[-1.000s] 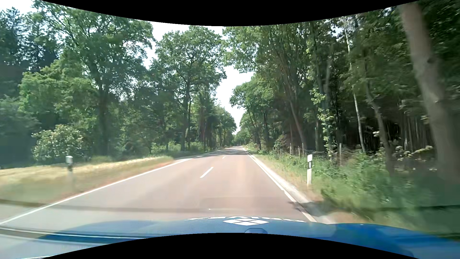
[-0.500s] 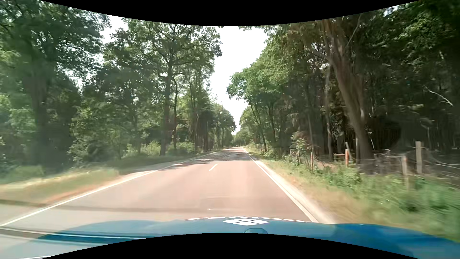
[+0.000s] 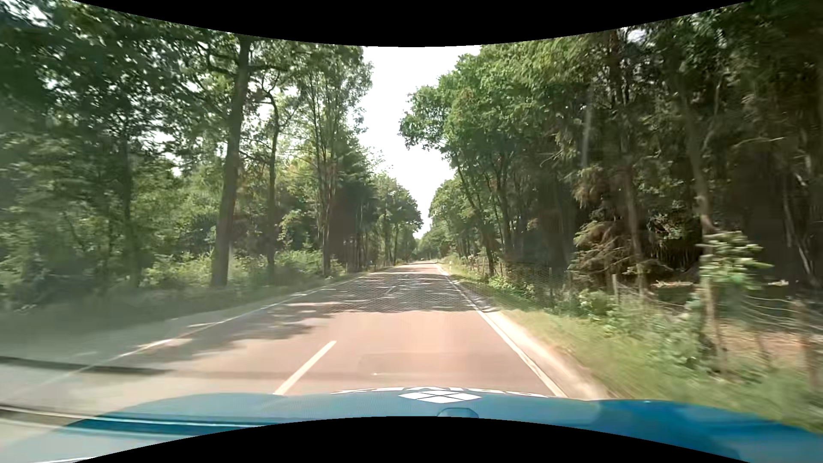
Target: Follow the waypoints while adhering to traffic rules and regulations
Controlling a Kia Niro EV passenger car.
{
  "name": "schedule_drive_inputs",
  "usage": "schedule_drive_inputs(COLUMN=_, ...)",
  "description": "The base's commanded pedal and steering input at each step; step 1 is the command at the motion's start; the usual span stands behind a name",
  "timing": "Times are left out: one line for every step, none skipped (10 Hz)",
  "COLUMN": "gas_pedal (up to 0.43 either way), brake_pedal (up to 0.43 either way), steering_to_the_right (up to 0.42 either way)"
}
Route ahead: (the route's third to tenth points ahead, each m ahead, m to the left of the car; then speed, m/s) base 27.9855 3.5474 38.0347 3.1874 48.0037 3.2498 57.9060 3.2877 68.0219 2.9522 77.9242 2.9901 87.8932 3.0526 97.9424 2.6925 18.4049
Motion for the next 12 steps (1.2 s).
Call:
schedule_drive_inputs(gas_pedal=0.118, brake_pedal=0.000, steering_to_the_right=-0.003)
schedule_drive_inputs(gas_pedal=0.118, brake_pedal=0.000, steering_to_the_right=-0.002)
schedule_drive_inputs(gas_pedal=0.150, brake_pedal=0.000, steering_to_the_right=-0.002)
schedule_drive_inputs(gas_pedal=0.177, brake_pedal=0.000, steering_to_the_right=-0.002)
schedule_drive_inputs(gas_pedal=0.177, brake_pedal=0.000, steering_to_the_right=-0.002)
schedule_drive_inputs(gas_pedal=0.177, brake_pedal=0.000, steering_to_the_right=-0.002)
schedule_drive_inputs(gas_pedal=0.177, brake_pedal=0.000, steering_to_the_right=-0.002)
schedule_drive_inputs(gas_pedal=0.177, brake_pedal=0.000, steering_to_the_right=-0.003)
schedule_drive_inputs(gas_pedal=0.177, brake_pedal=0.000, steering_to_the_right=-0.004)
schedule_drive_inputs(gas_pedal=0.177, brake_pedal=0.000, steering_to_the_right=-0.003)
schedule_drive_inputs(gas_pedal=0.177, brake_pedal=0.000, steering_to_the_right=-0.003)
schedule_drive_inputs(gas_pedal=0.177, brake_pedal=0.000, steering_to_the_right=-0.002)
